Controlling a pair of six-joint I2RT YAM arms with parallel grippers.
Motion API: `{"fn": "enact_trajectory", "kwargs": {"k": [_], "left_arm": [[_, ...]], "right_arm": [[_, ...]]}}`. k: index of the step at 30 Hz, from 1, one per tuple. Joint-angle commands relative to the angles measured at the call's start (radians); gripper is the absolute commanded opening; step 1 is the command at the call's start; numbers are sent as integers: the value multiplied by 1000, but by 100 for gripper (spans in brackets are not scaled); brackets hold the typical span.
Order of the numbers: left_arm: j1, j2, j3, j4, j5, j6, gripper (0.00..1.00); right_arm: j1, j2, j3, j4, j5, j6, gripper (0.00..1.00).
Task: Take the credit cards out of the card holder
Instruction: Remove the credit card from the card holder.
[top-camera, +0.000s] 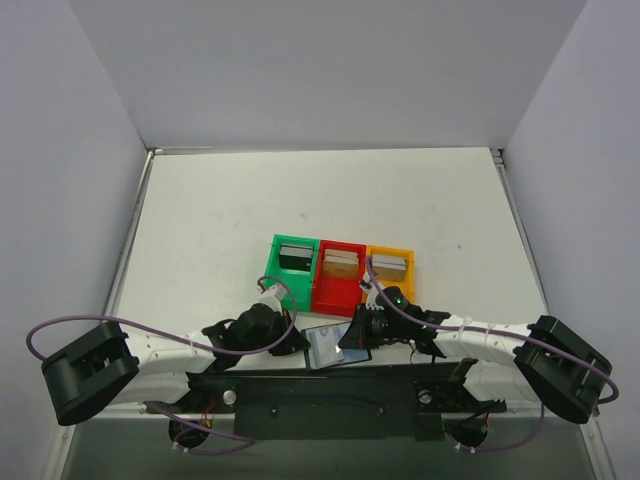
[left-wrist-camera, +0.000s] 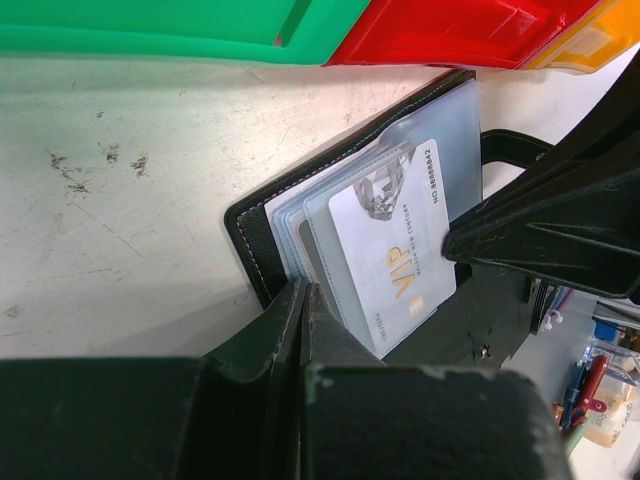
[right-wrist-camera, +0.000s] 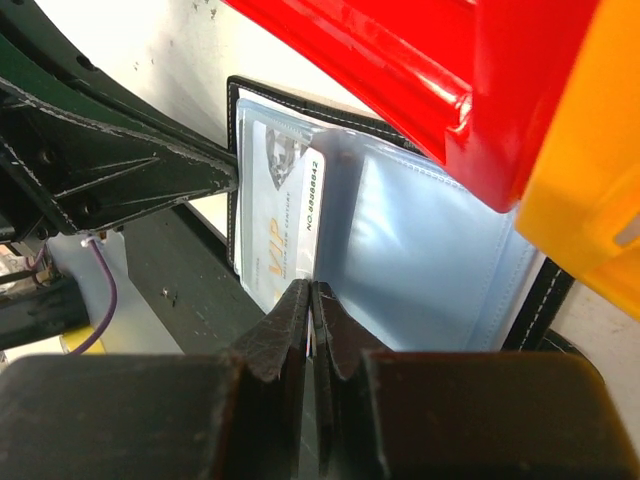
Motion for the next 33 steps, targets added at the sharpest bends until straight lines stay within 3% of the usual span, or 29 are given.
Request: {"fn": "enact_trajectory", "kwargs": {"k": [1,11,16,27,33], "left_arm": [[0,-2,-23,-34,-19,11,0],[1,-5,-23,-38,-18,11,0],[1,9,-17,-34,-18,16,0],[0,23,-13,-25,-18,21,0],[0,27,-11,-21,-19,24,0]], "right_arm": [[-11,-28,-8,-8,-4,-10,0],[-23,-41,-20,3,-22,-11,0],[-23,-23,-6,43,-53,-5,17],[-23,29,15,52,-62,1,33],[-23,66,17,87,-75,13,31]]}}
